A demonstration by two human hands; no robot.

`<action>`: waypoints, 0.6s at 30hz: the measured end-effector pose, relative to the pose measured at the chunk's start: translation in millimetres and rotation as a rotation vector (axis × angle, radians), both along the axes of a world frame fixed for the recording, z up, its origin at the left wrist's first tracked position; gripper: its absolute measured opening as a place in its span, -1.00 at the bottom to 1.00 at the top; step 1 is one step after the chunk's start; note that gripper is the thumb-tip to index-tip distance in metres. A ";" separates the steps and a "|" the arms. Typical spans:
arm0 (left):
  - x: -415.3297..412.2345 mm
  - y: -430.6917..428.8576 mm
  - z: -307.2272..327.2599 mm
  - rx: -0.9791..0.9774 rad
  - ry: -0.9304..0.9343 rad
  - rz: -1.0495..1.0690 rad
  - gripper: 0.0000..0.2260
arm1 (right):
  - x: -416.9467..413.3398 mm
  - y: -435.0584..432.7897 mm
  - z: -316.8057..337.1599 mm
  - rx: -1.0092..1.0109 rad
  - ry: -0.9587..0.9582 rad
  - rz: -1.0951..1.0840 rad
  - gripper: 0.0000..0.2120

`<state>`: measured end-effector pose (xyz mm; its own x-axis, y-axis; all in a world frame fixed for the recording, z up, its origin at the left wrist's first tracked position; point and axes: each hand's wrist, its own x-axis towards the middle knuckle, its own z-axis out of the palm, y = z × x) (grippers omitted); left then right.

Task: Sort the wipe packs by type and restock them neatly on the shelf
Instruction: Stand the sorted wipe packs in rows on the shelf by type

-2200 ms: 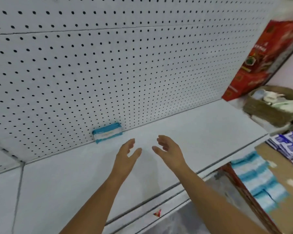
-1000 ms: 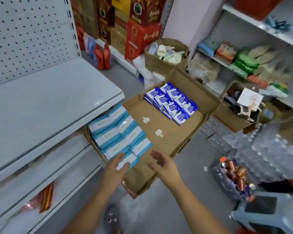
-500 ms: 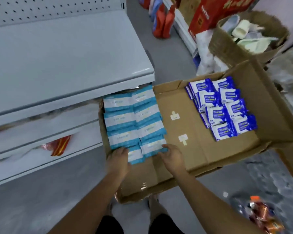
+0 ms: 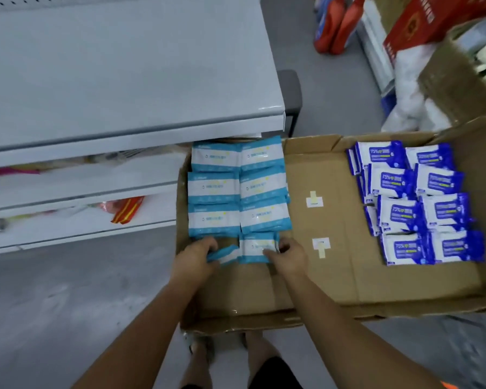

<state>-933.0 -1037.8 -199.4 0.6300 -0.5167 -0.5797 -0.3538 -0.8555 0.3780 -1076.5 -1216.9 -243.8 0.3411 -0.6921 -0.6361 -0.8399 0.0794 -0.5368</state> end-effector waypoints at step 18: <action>77.7 155.6 187.8 -0.995 0.430 1.073 -0.68 | 98.0 76.5 225.0 0.419 -0.693 -0.054 -0.75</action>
<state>-855.3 -882.3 -11.6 0.8293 -0.2182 -0.5144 0.5321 0.0273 0.8462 -978.5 -1140.4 -18.8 0.7255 -0.4701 -0.5026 -0.3169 0.4202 -0.8503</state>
